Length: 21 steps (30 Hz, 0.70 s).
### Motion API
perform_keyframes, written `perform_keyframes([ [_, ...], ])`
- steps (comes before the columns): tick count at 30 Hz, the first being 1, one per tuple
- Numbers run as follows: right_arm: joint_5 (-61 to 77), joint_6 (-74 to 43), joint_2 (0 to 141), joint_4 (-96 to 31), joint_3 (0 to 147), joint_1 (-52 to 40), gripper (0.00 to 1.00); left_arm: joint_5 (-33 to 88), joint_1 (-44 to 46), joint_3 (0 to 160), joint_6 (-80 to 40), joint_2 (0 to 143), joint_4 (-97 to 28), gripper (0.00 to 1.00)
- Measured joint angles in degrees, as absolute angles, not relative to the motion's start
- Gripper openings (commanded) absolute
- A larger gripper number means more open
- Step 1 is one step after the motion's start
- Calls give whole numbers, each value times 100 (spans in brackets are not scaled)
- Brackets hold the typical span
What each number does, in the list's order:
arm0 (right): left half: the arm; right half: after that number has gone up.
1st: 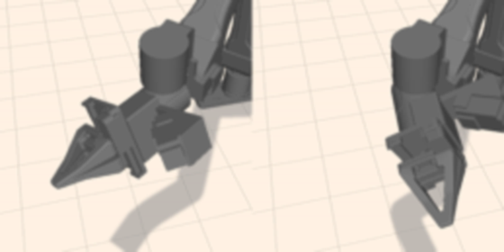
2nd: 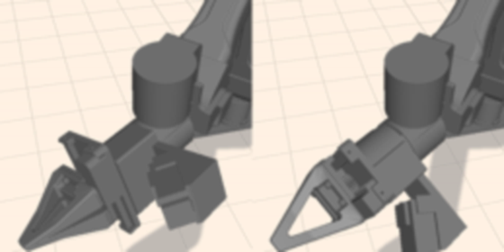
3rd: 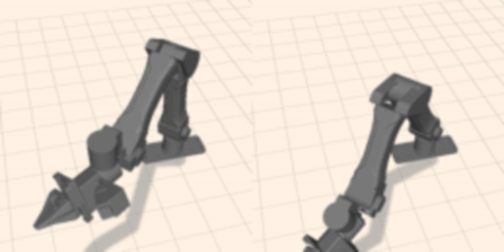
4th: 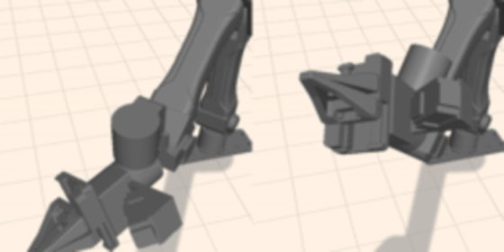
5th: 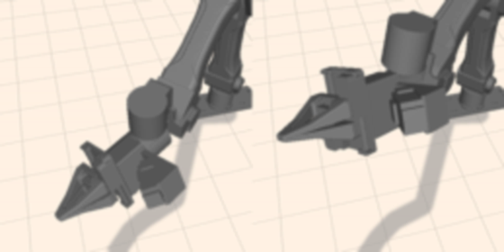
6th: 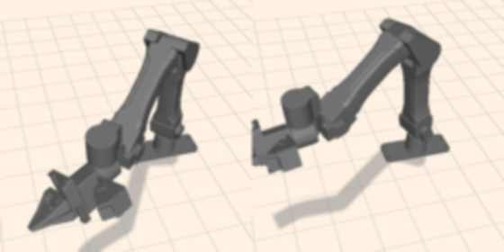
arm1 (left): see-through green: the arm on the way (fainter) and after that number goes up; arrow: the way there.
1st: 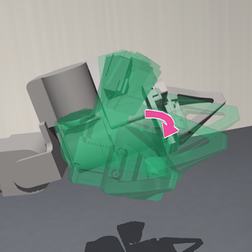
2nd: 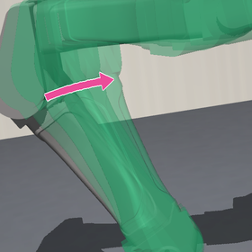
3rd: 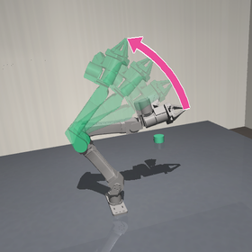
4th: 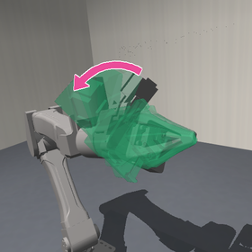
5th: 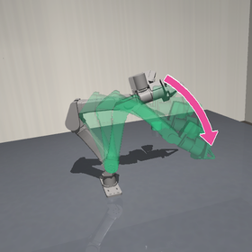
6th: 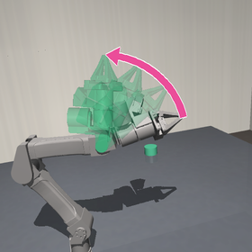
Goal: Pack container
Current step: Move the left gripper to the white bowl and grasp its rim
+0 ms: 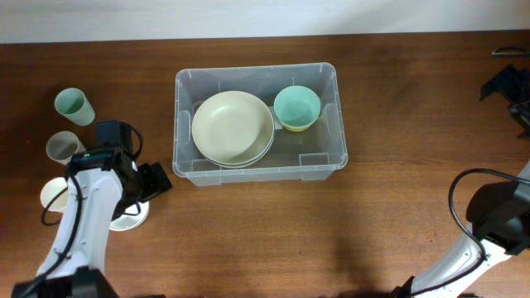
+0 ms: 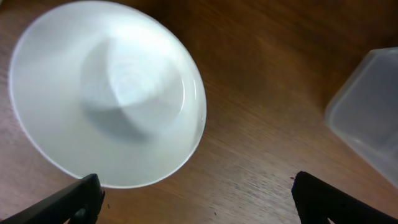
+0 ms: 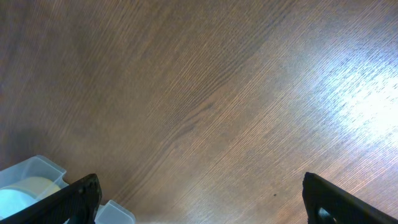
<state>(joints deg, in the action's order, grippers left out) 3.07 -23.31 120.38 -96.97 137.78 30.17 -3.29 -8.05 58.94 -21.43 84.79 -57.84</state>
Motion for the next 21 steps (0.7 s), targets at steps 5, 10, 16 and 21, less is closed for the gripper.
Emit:
perform_keyframes([
  [5, 307, -2333, 12038, -9697, 13778, 3017, 99, -320, -805, 5892, -2078, 8986, -5745, 99],
  [10, 307, -2333, 12038, -9699, 13778, 3017, 99, -327, -805, 5892, -2060, 9319, -5723, 99],
  [16, 307, -2335, 12038, -9697, 13778, 3017, 99, -344, -808, 5878, -2058, 9421, -5612, 95],
  [21, 307, -2329, 12038, -9699, 13778, 3017, 99, -344, -869, 5863, -2036, 9459, -5492, 94],
])
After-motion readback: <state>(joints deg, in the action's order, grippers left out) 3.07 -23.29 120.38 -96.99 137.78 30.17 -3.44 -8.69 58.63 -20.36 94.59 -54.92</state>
